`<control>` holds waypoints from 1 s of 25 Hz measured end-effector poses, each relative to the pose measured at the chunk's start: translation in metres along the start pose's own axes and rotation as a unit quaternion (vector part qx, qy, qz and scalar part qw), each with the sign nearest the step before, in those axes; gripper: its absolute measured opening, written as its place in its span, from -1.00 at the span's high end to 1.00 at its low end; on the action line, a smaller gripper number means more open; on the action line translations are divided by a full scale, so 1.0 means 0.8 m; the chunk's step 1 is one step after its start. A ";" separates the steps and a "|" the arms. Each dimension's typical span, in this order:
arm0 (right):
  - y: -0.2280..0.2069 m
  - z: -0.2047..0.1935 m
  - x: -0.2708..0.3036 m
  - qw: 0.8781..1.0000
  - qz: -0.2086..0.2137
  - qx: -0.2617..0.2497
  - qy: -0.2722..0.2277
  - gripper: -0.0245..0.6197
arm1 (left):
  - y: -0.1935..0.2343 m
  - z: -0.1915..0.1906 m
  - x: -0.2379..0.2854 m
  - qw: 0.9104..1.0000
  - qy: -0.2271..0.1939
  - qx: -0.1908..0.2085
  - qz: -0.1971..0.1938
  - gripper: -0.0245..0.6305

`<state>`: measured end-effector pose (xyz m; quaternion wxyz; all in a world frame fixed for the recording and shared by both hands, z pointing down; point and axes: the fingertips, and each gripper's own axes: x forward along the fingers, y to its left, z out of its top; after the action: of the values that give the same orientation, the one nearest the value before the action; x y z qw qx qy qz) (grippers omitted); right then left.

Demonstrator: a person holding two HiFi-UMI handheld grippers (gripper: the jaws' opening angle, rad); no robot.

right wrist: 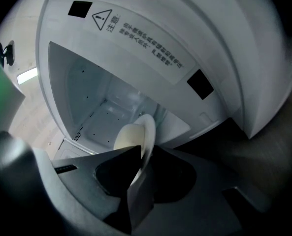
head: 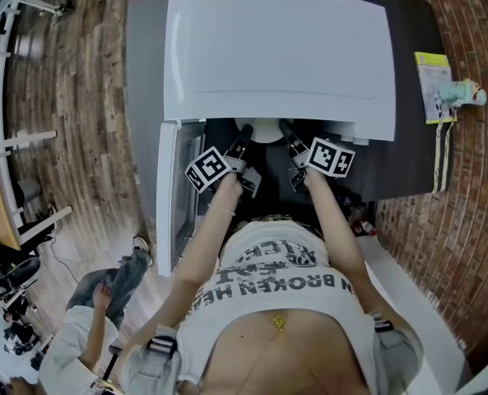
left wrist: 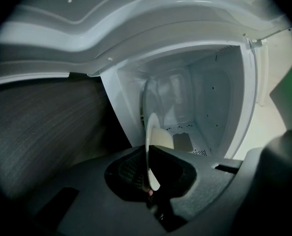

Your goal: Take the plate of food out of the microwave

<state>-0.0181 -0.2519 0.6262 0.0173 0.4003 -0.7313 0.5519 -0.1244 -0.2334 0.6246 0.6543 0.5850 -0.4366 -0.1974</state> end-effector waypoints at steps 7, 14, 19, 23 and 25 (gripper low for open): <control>0.004 0.003 -0.003 1.000 -0.002 0.000 -0.005 0.71 | -0.004 0.000 0.000 1.000 0.000 0.005 -0.006 0.87; 0.010 0.002 -0.010 1.000 0.001 -0.001 -0.006 0.71 | -0.011 -0.003 -0.007 1.000 -0.003 0.009 -0.010 0.87; 0.014 -0.001 -0.017 1.000 0.002 -0.006 -0.003 0.71 | -0.015 -0.008 -0.015 1.000 -0.008 0.011 -0.012 0.87; 0.018 -0.003 -0.024 1.000 0.006 -0.013 0.001 0.71 | -0.019 -0.014 -0.022 1.000 -0.017 0.012 -0.014 0.87; 0.020 -0.006 -0.027 1.000 0.009 -0.014 0.002 0.71 | -0.019 -0.017 -0.027 1.000 -0.022 0.012 -0.015 0.87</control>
<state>-0.0150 -0.2343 0.6053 0.0198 0.3924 -0.7424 0.5426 -0.1212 -0.2120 0.6038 0.6344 0.5952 -0.4442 -0.2143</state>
